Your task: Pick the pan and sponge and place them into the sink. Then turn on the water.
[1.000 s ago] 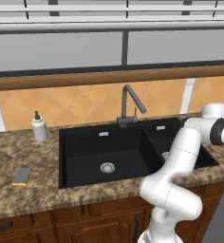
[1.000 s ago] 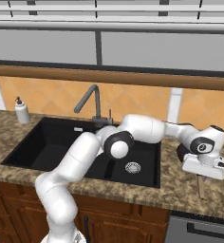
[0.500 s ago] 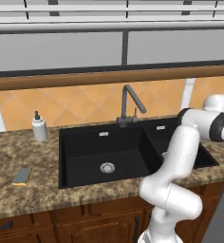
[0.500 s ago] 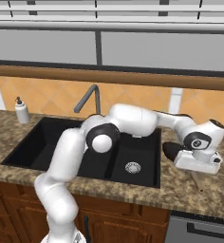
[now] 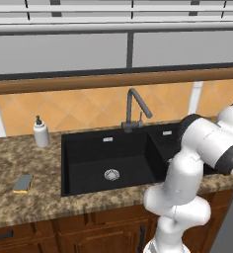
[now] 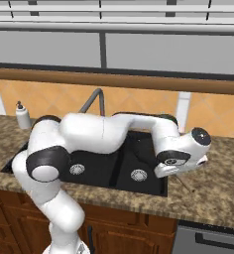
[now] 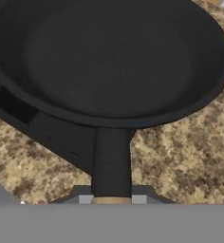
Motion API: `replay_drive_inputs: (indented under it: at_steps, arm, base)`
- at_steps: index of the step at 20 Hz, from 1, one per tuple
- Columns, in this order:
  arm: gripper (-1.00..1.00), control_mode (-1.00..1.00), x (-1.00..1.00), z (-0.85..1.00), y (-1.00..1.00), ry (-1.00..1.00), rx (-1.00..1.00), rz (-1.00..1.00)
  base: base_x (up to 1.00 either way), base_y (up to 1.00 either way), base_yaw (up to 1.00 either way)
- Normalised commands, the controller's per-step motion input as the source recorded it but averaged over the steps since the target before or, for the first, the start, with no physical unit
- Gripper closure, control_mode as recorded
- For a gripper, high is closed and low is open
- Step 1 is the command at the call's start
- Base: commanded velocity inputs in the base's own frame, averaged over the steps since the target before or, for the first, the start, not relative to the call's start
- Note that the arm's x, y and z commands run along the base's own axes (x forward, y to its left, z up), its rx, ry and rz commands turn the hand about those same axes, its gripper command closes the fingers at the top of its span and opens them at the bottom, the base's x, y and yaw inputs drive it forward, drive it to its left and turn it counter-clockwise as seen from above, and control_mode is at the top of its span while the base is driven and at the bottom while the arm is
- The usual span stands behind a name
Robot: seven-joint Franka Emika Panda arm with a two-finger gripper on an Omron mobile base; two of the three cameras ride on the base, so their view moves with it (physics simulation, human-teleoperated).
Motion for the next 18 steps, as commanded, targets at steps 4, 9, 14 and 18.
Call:
replay_drive_inputs:
  at_steps: [4, 9, 14, 18]
  arm:
    - [1.00, -1.00, -0.12, 0.74, 1.00, -0.33, -0.05, 0.32]
    - [1.00, -1.00, 0.00, 0.87, 1.00, -0.03, -0.16, 0.39]
    - [1.00, -1.00, 0.00, 0.81, 0.99, 0.08, -0.19, 0.41]
    - [1.00, -1.00, 0.00, 0.58, 1.00, 0.18, -0.23, 0.34]
  base:
    - [0.00, 0.00, 0.00]
    - [0.00, 0.00, 0.00]
    - [0.00, 0.00, 0.00]
    - [0.00, 0.00, 0.00]
